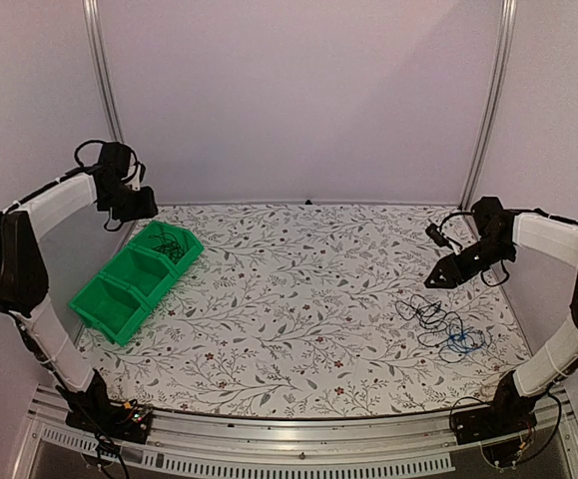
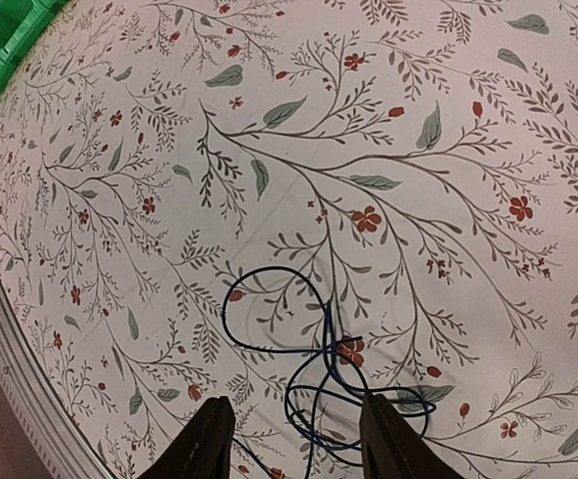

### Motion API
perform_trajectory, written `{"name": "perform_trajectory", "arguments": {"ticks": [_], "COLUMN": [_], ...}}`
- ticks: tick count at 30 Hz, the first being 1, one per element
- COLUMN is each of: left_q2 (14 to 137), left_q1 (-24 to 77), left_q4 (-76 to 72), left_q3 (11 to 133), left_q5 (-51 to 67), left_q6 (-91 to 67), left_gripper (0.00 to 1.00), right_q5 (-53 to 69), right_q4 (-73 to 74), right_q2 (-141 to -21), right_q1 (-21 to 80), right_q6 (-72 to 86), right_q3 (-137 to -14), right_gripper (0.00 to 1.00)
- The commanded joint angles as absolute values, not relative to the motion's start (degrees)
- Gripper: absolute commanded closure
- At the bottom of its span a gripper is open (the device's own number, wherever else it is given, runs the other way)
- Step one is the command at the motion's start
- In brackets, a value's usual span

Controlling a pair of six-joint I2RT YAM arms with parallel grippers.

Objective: Untangle the cables

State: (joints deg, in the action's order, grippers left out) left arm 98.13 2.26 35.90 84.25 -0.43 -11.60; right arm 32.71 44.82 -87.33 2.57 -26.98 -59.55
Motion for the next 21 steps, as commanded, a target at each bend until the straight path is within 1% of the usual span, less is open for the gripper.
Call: {"name": "perform_trajectory", "arguments": {"ticks": [1,6,9,15,19,21], "left_q2": [94.1,91.2,92.5,102.1,107.7,109.7], "left_q1": [7.2,19.4,27.3,40.1,45.4,46.7], "left_q4": [30.4,19.8,13.9,9.9,9.2,8.5], "left_q3": [81.6,77.7,75.4,78.4,82.3,83.4], "left_q5": [6.2,10.7,13.2,15.5,16.3,17.9], "left_q6": [-11.0,-11.1,-12.2,-17.8,-20.3,-21.8], "left_gripper": [0.58,0.59,0.59,0.59,0.58,0.58], "right_q5": [30.5,27.8,24.7,22.7,20.6,19.3], "right_q4": [47.5,51.3,50.4,50.1,48.6,47.9], "right_q2": [-84.3,-81.8,-81.7,-85.8,-88.4,-89.7], "right_q1": [2.6,2.6,2.6,4.0,5.9,6.7], "right_q6": [-29.3,-35.7,-37.7,-38.8,-39.1,-38.7], "right_q3": [-62.0,-61.7,-60.7,-60.4,-60.0,-60.3], "right_gripper": [0.53,0.57,0.59,0.57,0.56,0.57]}}
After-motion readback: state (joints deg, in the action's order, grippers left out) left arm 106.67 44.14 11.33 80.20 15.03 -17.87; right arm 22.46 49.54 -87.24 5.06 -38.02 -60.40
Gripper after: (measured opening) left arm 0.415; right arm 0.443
